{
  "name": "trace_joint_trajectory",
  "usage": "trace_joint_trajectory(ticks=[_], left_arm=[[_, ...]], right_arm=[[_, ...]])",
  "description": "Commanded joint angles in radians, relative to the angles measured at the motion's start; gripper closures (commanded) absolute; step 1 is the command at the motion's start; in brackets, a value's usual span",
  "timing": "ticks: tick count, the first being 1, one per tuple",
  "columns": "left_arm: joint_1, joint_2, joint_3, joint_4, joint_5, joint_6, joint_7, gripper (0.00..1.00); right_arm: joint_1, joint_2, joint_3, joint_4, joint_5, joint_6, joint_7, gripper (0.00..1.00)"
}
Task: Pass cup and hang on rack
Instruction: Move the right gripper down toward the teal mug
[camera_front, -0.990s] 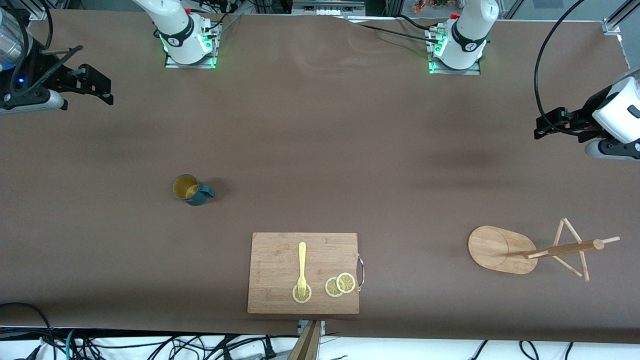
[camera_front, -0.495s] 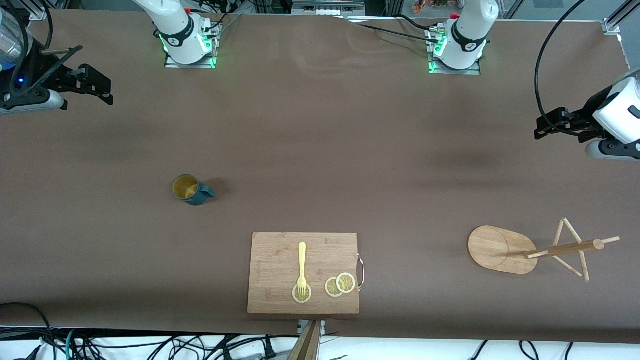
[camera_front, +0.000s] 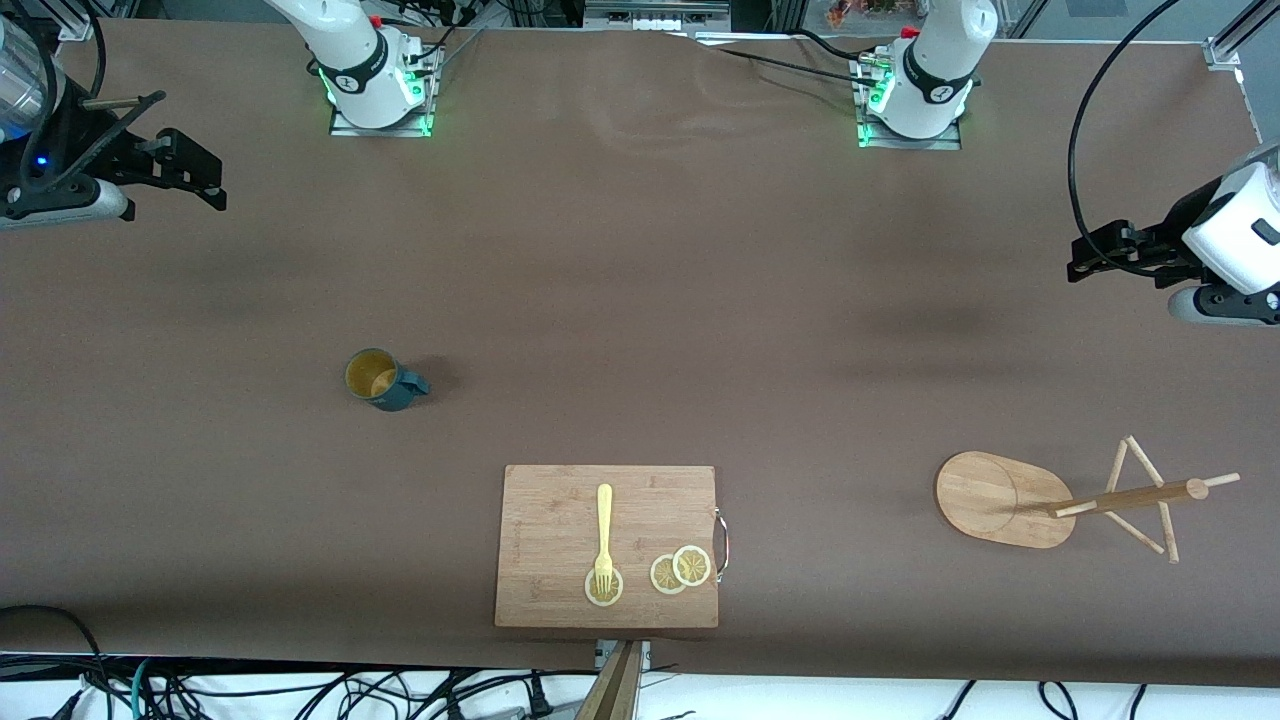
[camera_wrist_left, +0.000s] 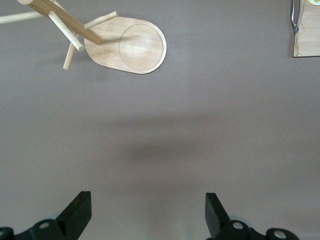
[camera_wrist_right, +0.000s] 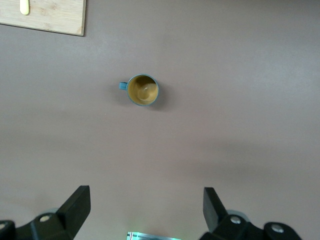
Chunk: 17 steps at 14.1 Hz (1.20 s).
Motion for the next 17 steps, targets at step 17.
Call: trace_joint_trajectory(ticks=[17], left_arm=[[0.001, 0.014, -0.002, 0.034, -0.017, -0.012, -0.002, 0.00]], right_arm=[[0.008, 0.183, -0.002, 0.035, 0.034, -0.014, 0.000, 0.00]])
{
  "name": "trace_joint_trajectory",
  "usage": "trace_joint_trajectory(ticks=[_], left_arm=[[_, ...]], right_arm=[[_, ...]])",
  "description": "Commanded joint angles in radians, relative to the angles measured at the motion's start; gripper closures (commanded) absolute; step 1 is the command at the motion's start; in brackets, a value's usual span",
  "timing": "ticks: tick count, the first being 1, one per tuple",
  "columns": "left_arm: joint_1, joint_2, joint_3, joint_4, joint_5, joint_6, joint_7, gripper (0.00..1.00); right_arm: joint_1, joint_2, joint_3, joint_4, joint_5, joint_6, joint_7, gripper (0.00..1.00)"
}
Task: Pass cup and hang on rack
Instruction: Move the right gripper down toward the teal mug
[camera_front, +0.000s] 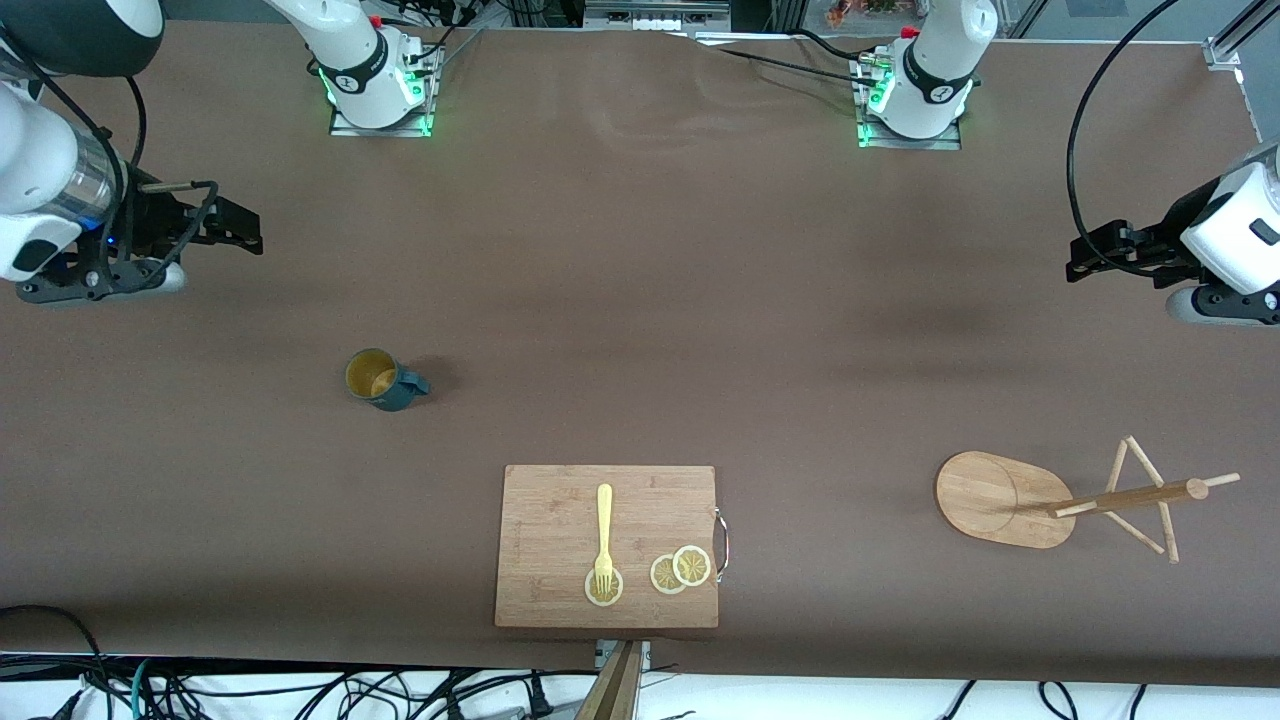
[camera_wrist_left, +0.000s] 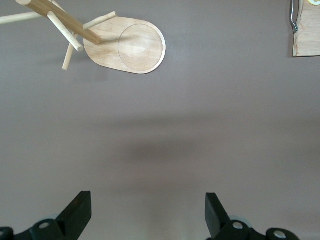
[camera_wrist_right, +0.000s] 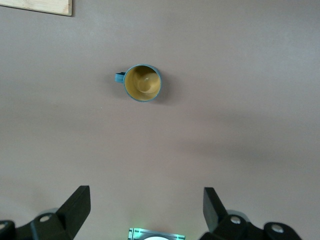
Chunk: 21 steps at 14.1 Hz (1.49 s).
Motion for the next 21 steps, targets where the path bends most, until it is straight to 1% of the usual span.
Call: trace_joint_trajectory(ticks=[1, 3, 5, 6, 9, 11, 14, 18, 21], left_arm=[[0.001, 0.008, 0.001, 0.033, -0.017, -0.012, -0.001, 0.00], [-0.006, -0.006, 0.001, 0.023, -0.010, -0.012, -0.001, 0.00], [-0.007, -0.009, 0.003, 0.020, -0.010, -0.010, -0.001, 0.00], [-0.010, -0.018, 0.001, 0.012, -0.010, -0.010, -0.002, 0.00], [-0.009, -0.040, 0.003, -0.014, -0.008, -0.012, -0.001, 0.00], [-0.006, -0.051, 0.004, -0.019, -0.008, -0.019, -0.001, 0.00], [-0.003, -0.052, 0.018, -0.020, -0.006, -0.021, -0.001, 0.00], [-0.001, -0.051, 0.018, -0.020, -0.014, -0.021, -0.002, 0.00], [0.002, -0.051, 0.018, -0.025, -0.016, -0.023, -0.001, 0.00]], right_arm=[[0.008, 0.096, -0.002, 0.029, 0.022, -0.031, 0.004, 0.00], [0.001, 0.106, -0.004, 0.027, 0.026, -0.020, 0.002, 0.00], [0.003, 0.118, -0.007, 0.014, 0.026, 0.040, 0.002, 0.00], [0.005, 0.127, -0.007, -0.015, 0.020, 0.096, 0.004, 0.00], [0.001, 0.210, -0.008, -0.113, 0.019, 0.334, 0.004, 0.00], [0.003, 0.253, -0.008, -0.158, 0.013, 0.446, 0.004, 0.00], [0.006, 0.259, -0.008, -0.236, 0.008, 0.541, 0.004, 0.00], [0.006, 0.259, -0.008, -0.351, 0.008, 0.681, 0.004, 0.01], [0.006, 0.267, -0.008, -0.391, 0.010, 0.730, 0.005, 0.02]])
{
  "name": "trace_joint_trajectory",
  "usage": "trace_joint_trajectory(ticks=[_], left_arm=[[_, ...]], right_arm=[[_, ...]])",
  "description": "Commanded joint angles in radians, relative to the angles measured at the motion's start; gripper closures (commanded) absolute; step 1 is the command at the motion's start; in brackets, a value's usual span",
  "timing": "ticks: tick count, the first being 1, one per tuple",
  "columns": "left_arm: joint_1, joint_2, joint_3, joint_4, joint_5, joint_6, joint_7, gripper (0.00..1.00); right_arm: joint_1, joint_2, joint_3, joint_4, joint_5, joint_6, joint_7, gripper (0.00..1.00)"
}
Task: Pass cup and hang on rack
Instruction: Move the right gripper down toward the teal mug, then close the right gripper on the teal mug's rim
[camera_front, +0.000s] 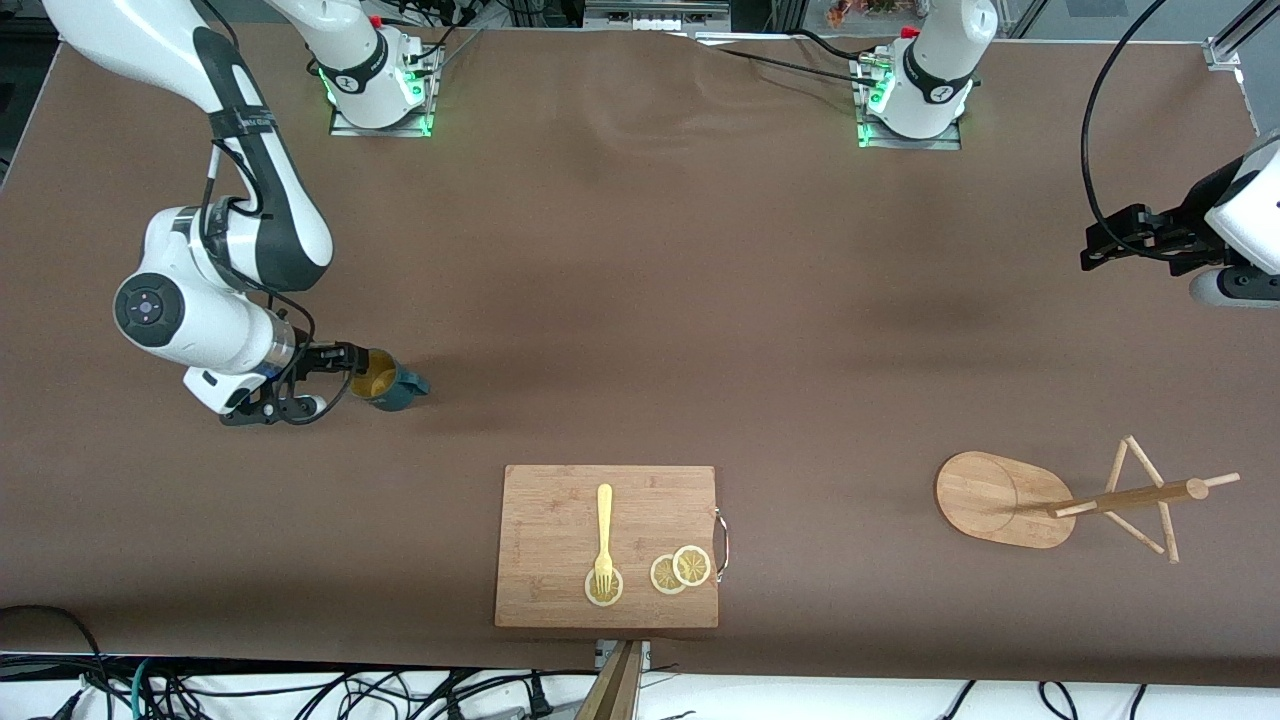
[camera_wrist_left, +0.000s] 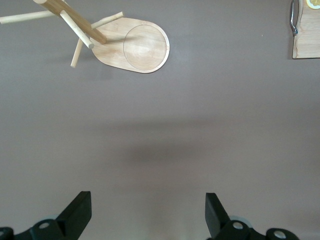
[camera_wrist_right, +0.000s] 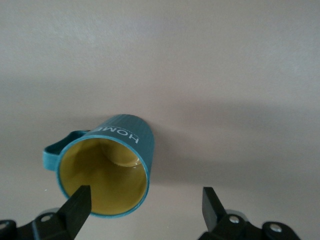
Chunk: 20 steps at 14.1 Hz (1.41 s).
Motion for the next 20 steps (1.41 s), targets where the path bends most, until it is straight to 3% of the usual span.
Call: trace_joint_trajectory(ticks=[1, 6, 10, 16, 20], left_arm=[[0.004, -0.022, 0.002, -0.022, -0.016, -0.007, -0.001, 0.00], [0.004, -0.020, 0.002, -0.022, -0.016, -0.007, 0.001, 0.00], [0.004, -0.019, 0.002, -0.022, -0.016, -0.007, 0.002, 0.00], [0.000, -0.019, 0.002, -0.022, -0.017, -0.007, 0.002, 0.00], [0.000, -0.017, 0.002, -0.022, -0.017, -0.007, 0.002, 0.00]], right_arm=[[0.005, -0.026, -0.003, -0.059, 0.001, 0.040, 0.007, 0.04], [0.005, 0.006, -0.003, -0.059, 0.003, 0.077, 0.013, 0.17], [0.006, 0.023, -0.002, -0.042, 0.010, 0.091, 0.017, 0.20], [0.006, 0.028, -0.002, -0.042, 0.018, 0.091, 0.019, 0.58], [0.006, 0.029, 0.000, -0.042, 0.019, 0.091, 0.020, 0.71]])
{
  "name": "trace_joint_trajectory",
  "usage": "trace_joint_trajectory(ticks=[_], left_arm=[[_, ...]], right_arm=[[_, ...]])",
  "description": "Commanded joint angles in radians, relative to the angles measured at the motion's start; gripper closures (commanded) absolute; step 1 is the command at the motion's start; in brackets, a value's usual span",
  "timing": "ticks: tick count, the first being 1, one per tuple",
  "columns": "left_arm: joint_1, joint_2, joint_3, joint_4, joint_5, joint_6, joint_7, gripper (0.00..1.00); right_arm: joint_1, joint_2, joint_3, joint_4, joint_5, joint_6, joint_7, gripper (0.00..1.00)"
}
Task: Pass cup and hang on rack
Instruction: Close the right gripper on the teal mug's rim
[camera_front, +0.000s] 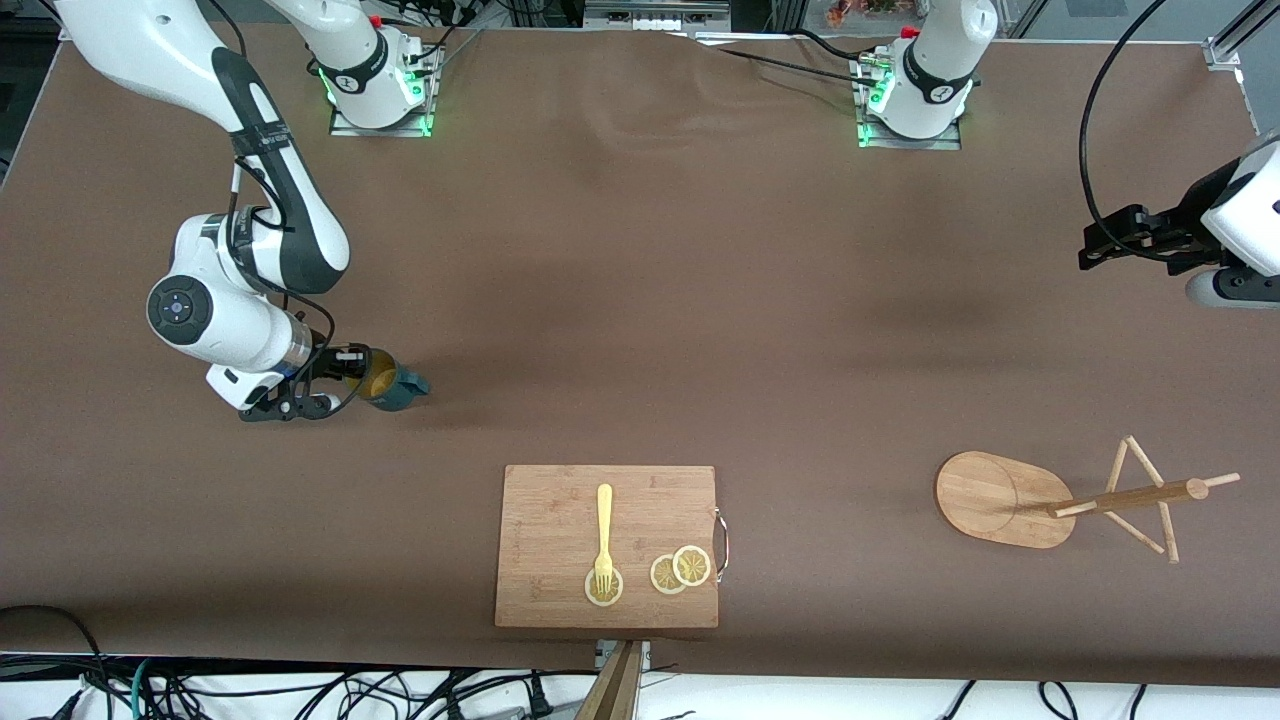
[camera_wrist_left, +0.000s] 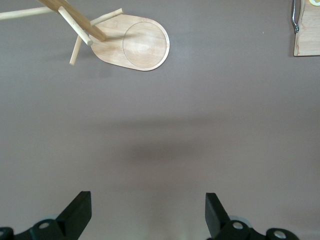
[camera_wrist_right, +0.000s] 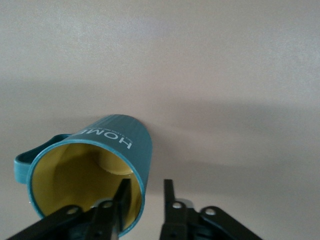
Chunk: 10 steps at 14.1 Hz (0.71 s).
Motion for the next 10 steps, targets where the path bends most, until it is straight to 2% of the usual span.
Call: trace_joint_trajectory(ticks=[1, 2, 5, 10], left_arm=[[0.001, -0.017, 0.002, -0.017, -0.017, -0.004, 0.002, 0.00], [0.001, -0.019, 0.002, -0.017, -0.017, -0.004, 0.002, 0.00], [0.001, -0.017, 0.001, -0.017, -0.017, -0.006, 0.002, 0.00], [-0.002, -0.014, 0.001, -0.017, -0.017, -0.006, 0.183, 0.00]], right_arm=[[0.006, 0.002, 0.000, 0.005, 0.016, 0.003, 0.010, 0.75], [0.007, 0.002, 0.000, 0.005, 0.016, 0.003, 0.017, 0.78], [0.013, 0.002, 0.004, 0.005, 0.015, 0.002, 0.031, 0.99], [0.092, -0.004, 0.006, 0.060, 0.015, -0.015, 0.045, 1.00]])
